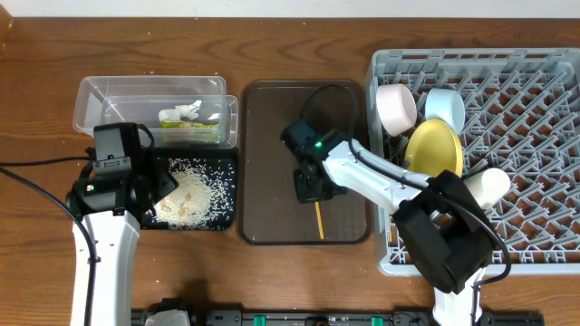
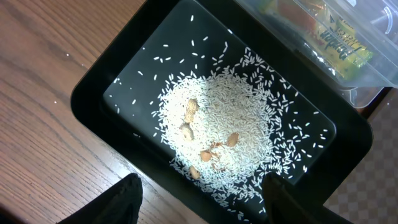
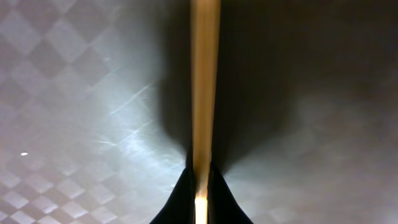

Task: Sort waste into correct bins and load items into the dishwasher rack
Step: 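Grasp the remaining chopstick on the brown tray with the right gripper, then place the second chopstick into the rack beside the first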

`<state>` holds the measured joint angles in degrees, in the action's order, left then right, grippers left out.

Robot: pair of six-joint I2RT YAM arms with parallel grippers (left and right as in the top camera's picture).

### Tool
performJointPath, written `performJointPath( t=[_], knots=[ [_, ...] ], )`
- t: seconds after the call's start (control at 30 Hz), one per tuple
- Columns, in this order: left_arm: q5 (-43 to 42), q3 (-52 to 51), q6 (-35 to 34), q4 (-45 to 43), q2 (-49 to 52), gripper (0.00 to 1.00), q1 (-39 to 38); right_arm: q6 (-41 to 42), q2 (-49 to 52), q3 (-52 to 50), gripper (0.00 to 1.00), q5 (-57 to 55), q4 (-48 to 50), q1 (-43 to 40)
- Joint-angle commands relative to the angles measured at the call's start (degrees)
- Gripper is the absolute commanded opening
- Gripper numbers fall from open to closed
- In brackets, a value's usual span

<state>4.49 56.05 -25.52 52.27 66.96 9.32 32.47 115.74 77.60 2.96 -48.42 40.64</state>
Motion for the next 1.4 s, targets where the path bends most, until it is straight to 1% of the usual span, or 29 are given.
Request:
performJointPath(
  t=[0.0,0.23,0.4,0.6,0.73,0.87,0.93,1.03,1.07,1.13,1.2,1.23,1.3,1.37],
  knots=[
    [0.5,0.3,-0.3,0.2,-0.5,0.65,0.2,-0.7,-2.9,1.8,0.01,-1.8,-0.9,-2.6],
    [0.5,0.3,-0.3,0.2,-0.5,0.65,0.2,-7.7,-14.5,3.5,0.01,-1.2,-6.0,-8.7],
    [0.5,0.3,-0.3,0.2,-0.5,0.65,0.2,-12.5,-21.7,3.4,0.01,-1.2,-11.5,-13.7],
    [0.5,0.3,-0.3,0.2,-0.5,0.65,0.2,-13.3,-22.8,2.3,0.01,-5.0,-18.9,-18.4],
    [0.5,0.3,-0.3,0.2,-0.5,0.65,0.2,-13.3,-22.8,-1.4,0.01,-7.1,-18.9,-20.4],
    [0.5,0.3,-0.3,0.2,-0.5,0.65,0.2,-13.2,-22.8,-5.2,0.03,-7.6,-15.2,-21.3],
    [0.5,0.3,-0.3,0.2,-0.5,0.65,0.2,-13.2,-22.8,-6.1,0.11,-7.4,-14.5,-21.5],
    [0.5,0.3,-0.3,0.2,-0.5,0.65,0.2,-13.3,-22.8,-6.1,0.17,-7.4,-14.5,-21.5],
    [0.5,0.3,-0.3,0.1,-0.5,0.72,0.2,-13.3,-22.9,-6.1,0.20,-7.4,-14.2,-21.5],
    [0.2,0.3,-0.2,-0.3,-0.5,0.74,0.2,-13.2,-22.9,-5.9,0.23,-7.5,-13.4,-21.5],
    [-2.4,0.4,2.1,-1.1,-0.5,0.77,0.2,-13.2,-23.3,-5.6,0.27,-6.1,-11.5,-21.5],
    [-3.8,0.4,3.4,-1.7,-0.5,0.78,0.2,-13.3,-23.7,-5.4,0.32,-4.8,-10.1,-21.5],
    [-6.2,0.5,5.5,-3.0,-0.5,0.79,-0.5,-13.6,-24.9,-5.3,0.47,-2.6,-7.0,-21.5],
    [-7.4,0.5,8.0,-4.1,-0.5,0.80,-1.8,-15.9,-26.7,-5.3,0.59,-0.2,-2.8,-21.6]
  ],
)
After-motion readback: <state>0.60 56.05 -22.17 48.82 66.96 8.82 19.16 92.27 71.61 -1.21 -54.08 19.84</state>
